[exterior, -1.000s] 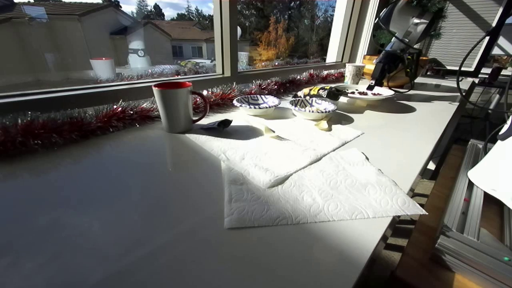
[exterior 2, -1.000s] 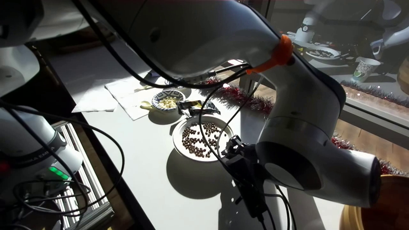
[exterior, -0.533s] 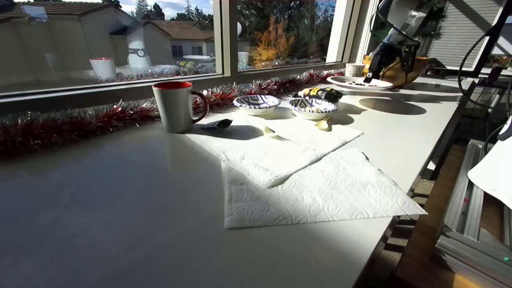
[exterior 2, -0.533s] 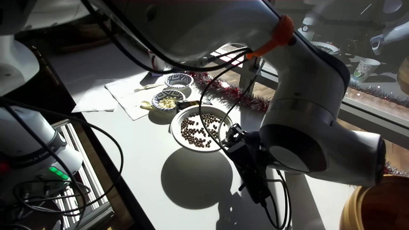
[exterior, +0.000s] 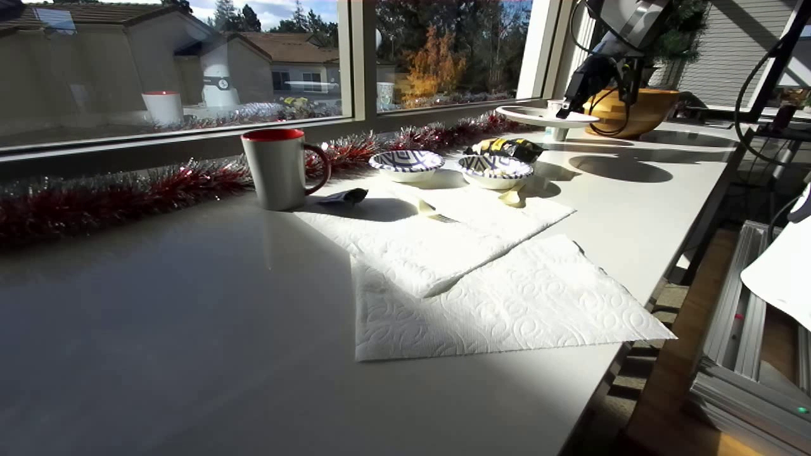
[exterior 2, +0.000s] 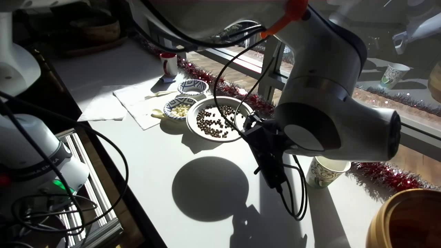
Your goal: Pour the beans on the plate into the bowl
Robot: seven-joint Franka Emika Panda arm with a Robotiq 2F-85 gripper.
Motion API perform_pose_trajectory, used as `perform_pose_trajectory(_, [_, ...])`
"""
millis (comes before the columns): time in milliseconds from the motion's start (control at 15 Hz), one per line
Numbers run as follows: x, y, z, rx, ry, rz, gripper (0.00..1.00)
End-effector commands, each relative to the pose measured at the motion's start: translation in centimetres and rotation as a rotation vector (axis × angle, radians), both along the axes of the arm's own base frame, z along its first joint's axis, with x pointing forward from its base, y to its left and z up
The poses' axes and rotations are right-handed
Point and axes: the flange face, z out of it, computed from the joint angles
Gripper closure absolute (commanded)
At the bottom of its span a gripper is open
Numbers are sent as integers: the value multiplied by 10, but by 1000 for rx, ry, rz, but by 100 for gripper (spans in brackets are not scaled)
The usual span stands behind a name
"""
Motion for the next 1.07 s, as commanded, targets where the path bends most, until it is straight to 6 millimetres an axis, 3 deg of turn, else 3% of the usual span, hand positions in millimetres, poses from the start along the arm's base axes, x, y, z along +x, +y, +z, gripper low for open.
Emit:
perform_pose_trajectory(0, [13, 36, 7, -10, 0, -58, 99])
perform_pose_trajectory(400, [35, 98, 4, -39, -17, -60, 99])
perform_pose_trajectory(1000, [54, 164, 33, -114, -66, -42, 99])
